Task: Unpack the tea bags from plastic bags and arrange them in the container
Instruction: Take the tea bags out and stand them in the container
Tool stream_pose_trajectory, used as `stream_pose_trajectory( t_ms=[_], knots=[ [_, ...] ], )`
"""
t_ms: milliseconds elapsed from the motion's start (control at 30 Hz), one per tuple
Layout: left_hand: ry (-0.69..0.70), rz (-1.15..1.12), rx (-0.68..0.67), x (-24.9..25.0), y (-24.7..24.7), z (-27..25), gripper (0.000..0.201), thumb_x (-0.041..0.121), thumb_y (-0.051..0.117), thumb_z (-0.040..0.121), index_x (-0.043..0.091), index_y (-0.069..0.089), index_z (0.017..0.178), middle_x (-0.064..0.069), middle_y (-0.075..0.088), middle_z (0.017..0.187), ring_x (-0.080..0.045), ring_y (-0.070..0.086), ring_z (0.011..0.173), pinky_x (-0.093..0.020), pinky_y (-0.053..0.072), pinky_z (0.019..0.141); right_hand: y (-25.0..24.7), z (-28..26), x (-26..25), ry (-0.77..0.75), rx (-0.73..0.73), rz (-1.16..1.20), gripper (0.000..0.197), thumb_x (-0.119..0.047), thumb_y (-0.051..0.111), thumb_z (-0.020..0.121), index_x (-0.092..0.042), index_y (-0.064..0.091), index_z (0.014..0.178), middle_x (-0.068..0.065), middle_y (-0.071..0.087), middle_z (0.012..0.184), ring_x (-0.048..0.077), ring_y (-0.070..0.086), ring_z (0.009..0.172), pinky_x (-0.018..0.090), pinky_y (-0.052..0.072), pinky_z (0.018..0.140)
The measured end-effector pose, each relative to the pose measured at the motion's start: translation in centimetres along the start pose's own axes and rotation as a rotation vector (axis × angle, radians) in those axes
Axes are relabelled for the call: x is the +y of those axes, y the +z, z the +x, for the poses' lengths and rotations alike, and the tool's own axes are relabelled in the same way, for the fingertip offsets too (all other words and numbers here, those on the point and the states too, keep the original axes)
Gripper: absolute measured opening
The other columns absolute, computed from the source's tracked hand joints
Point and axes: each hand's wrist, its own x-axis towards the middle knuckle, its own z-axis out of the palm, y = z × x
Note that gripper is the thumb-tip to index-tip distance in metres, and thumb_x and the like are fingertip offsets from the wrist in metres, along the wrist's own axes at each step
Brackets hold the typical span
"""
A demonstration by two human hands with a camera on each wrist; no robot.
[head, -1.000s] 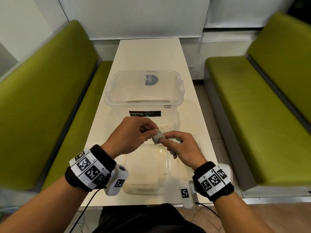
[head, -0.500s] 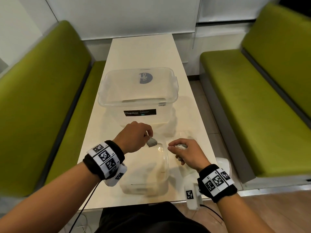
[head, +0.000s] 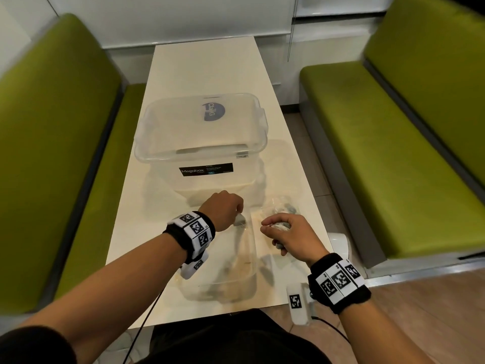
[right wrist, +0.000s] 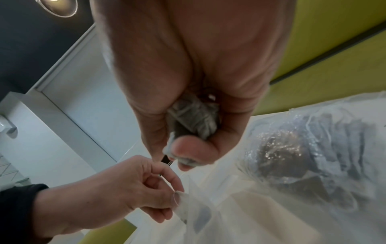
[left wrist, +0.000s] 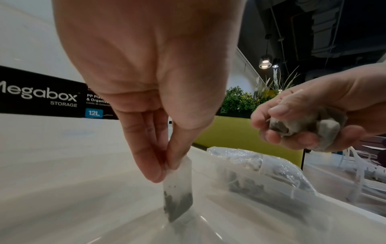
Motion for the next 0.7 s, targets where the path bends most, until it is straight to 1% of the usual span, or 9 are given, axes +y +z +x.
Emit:
stream_pose_trajectory(
  t_ms=[167,267,333,433,533,600,700],
  knots=[
    [0.008,0.075,0.05,-0.5,0.8,0.7,0.021,0.016,0.056,0.097,0.02,0.064,0.116,-0.009,0.067,0.11,-0.031,0.063,0.101,-0.04,0.052,0.084,-0.1,0.2,0.0,0.011,0.005,0.014,0.008,-0.021,0.08,0.087,-0.018,0.077,0.094,-0.002,0.067,0.075,0.016,0.059,0.056,0.03,0.049,0.05],
    [0.02,0.157,0.083,-0.7,0.9,0.6,0.021,0.016,0.054,0.099,0.018,0.063,0.118,-0.012,0.066,0.109,-0.034,0.063,0.099,-0.038,0.048,0.076,0.0,0.4,-0.1,0.013,0.004,0.016,0.008,-0.021,0.08,0.087,-0.018,0.077,0.095,-0.003,0.066,0.074,0.016,0.059,0.056,0.03,0.049,0.05],
    [0.039,0.166,0.097,-0.8,0.8,0.6,0.018,0.017,0.054,0.098,0.017,0.065,0.112,-0.011,0.067,0.105,-0.035,0.063,0.095,-0.037,0.044,0.072,0.1,0.4,-0.1,0.011,0.003,0.018,0.009,-0.02,0.08,0.088,-0.017,0.077,0.095,-0.002,0.066,0.074,0.015,0.059,0.056,0.03,0.049,0.05],
    [0.058,0.132,0.118,-1.0,0.9,0.6,0.016,0.014,0.054,0.095,0.019,0.068,0.1,-0.007,0.068,0.099,-0.033,0.064,0.089,-0.036,0.045,0.07,0.2,0.6,-0.2,0.008,0.002,0.007,0.009,-0.021,0.08,0.088,-0.017,0.077,0.095,-0.002,0.066,0.075,0.015,0.059,0.055,0.03,0.05,0.05],
    [0.074,0.098,0.146,-1.1,1.1,0.5,0.015,0.015,0.059,0.094,0.021,0.072,0.099,-0.002,0.064,0.103,-0.03,0.064,0.09,-0.036,0.046,0.074,0.3,0.7,-0.2,0.011,-0.005,0.008,0.008,-0.022,0.08,0.088,-0.018,0.077,0.095,-0.002,0.067,0.077,0.015,0.059,0.055,0.03,0.05,0.051],
    [0.07,0.067,0.149,-1.2,0.9,0.6,0.015,0.017,0.061,0.093,0.021,0.074,0.098,-0.001,0.066,0.103,-0.029,0.064,0.091,-0.033,0.044,0.073,0.3,0.6,-0.3,0.011,-0.005,0.005,0.008,-0.022,0.08,0.088,-0.019,0.077,0.095,-0.002,0.067,0.077,0.014,0.06,0.055,0.03,0.05,0.051],
    [0.053,0.051,0.148,-1.2,0.6,0.8,0.016,0.015,0.059,0.09,0.022,0.074,0.092,-0.002,0.071,0.096,-0.029,0.064,0.088,-0.032,0.041,0.069,0.1,0.6,-0.4,0.01,-0.001,0.001,0.008,-0.022,0.08,0.088,-0.019,0.077,0.095,-0.002,0.067,0.075,0.014,0.06,0.055,0.03,0.05,0.051]
  ],
)
